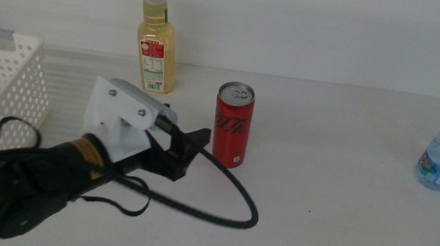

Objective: Use arms to grab the bottles and put them into the dustbin to the left of the table.

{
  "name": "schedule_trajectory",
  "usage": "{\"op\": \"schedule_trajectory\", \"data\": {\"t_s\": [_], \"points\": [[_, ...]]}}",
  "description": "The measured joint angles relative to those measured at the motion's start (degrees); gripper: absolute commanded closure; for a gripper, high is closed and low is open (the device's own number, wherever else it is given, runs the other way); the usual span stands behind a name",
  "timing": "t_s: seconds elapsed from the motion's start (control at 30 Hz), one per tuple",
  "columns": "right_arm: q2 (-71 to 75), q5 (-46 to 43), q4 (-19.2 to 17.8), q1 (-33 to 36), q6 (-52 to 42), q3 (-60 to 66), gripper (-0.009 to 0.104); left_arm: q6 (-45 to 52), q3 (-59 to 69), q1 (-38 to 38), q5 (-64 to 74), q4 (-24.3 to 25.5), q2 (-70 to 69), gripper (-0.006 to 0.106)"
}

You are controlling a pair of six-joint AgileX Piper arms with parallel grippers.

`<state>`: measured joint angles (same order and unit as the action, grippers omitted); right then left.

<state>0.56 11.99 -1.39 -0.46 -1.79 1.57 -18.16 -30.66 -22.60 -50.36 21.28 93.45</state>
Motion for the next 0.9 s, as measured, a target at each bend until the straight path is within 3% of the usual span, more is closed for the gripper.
{"op": "schedule_trajectory", "data": {"t_s": [0.9], "points": [[0.00,0.00,-0.05,0.00,0.00,0.00,0.028,-5.54,-18.86,-0.06,-4.11,8.12,19.50,0.010]]}}
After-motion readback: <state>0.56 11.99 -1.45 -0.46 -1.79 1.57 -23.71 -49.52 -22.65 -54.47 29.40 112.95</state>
